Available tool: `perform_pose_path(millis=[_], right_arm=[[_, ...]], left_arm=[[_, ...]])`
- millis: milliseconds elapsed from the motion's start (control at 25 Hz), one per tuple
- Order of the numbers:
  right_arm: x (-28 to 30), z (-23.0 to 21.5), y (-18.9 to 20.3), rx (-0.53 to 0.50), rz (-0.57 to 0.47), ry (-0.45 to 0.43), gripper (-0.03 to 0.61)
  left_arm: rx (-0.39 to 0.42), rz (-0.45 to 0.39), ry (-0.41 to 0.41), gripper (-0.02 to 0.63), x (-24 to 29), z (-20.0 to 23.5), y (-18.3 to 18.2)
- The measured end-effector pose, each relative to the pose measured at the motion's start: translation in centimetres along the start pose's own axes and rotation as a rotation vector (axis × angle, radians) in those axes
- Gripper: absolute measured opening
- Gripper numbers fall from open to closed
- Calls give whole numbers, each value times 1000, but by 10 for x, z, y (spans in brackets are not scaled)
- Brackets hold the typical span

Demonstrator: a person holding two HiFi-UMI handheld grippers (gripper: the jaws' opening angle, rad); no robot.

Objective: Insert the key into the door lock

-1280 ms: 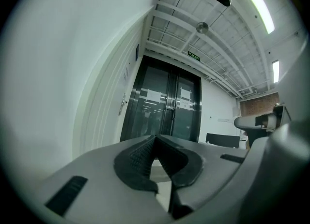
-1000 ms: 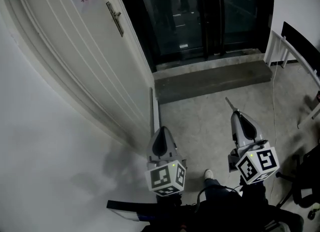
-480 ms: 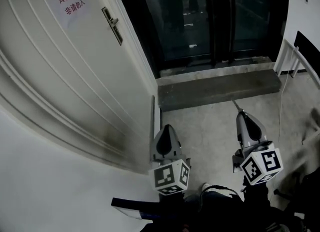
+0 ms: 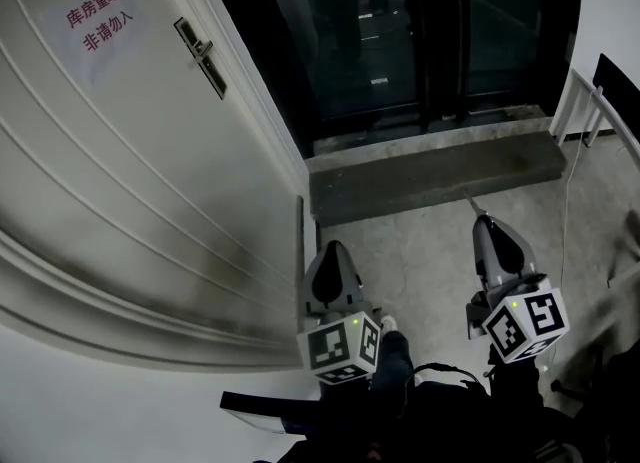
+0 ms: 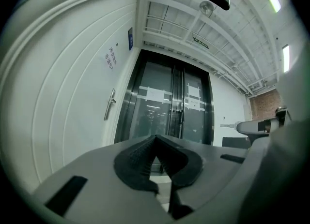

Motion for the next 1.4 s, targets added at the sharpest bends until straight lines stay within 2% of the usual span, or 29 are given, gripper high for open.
perform_pose_path(millis=[440,600,1000,1160,1400], right_arm=[[171,-28,32,-16,-45,6,12],[227,-29,52,-20,-47,6,12],[300,-45,94,-20,0,24,12],[330,-53,112,-11,21,3,12],[403,-86,136,20,9,-50,12]], left_arm=[[-5,-49,17,2,173,48,23],[-6,-41,11,0,224,76,37],[-23,5,-15,2,290,111,77],[-25,25,-52,2,313,123,92],[11,-4,-101,2,378,131,111]])
Point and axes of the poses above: the fingertips, and each gripper's own axes: x forward along the fingers, z to its left, y out of its underside, the point moved 2 cm from there along -x, backward along the fingers, and after that the axes turned 15 degrees about -z, right-handed, at the moved point
